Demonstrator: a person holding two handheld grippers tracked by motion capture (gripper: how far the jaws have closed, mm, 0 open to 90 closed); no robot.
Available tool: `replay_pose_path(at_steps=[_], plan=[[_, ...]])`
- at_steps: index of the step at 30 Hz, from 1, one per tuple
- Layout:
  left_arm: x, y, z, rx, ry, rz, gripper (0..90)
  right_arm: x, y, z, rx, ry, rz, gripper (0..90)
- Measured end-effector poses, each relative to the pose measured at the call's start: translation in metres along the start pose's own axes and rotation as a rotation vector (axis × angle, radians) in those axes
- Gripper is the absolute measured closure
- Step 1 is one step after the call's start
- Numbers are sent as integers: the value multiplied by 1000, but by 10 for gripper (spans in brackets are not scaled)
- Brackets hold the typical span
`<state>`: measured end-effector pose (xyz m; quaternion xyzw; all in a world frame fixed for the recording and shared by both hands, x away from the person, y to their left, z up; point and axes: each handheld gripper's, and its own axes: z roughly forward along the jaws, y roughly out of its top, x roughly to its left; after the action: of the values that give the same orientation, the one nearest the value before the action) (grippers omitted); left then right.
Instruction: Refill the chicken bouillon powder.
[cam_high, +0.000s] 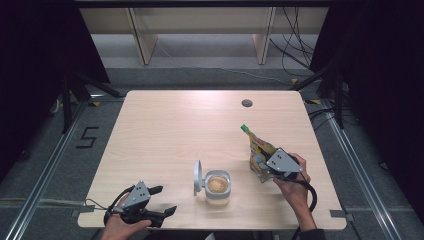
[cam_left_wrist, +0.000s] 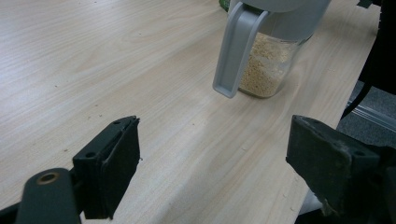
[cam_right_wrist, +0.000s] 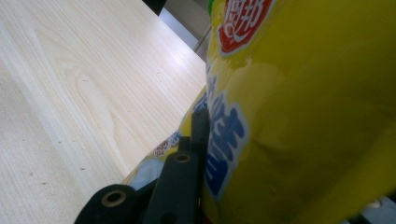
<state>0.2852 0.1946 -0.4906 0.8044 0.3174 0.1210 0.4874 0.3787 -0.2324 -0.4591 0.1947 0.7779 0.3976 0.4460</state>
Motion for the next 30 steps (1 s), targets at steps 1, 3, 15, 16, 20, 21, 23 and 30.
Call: replay_pose_path(at_steps=[1, 3, 15, 16, 20, 21, 23, 30], plan=[[0, 0, 0, 0, 0, 0, 168, 0, -1, -1, 5, 9, 21, 818], [-1, 0, 0, -7, -1, -8, 168, 1, -2, -3, 12, -2, 37, 810], [0, 0, 0, 5, -4, 10, 168, 0, -10, -17, 15, -48, 151, 603], [1, 0, 0, 6, -2, 22, 168, -1, -9, -20, 5, -59, 162, 570], [-1, 0, 0, 16, 4, 5, 168, -2, -8, -27, -1, -60, 207, 490], [-1, 0, 0, 15, 5, 9, 168, -2, -8, -29, -3, -56, 209, 474], [-1, 0, 0, 16, 3, 12, 168, -1, -8, -33, -3, -68, 242, 435], [-1, 0, 1, 14, -1, 7, 168, 3, -9, -52, -14, -68, 294, 410]])
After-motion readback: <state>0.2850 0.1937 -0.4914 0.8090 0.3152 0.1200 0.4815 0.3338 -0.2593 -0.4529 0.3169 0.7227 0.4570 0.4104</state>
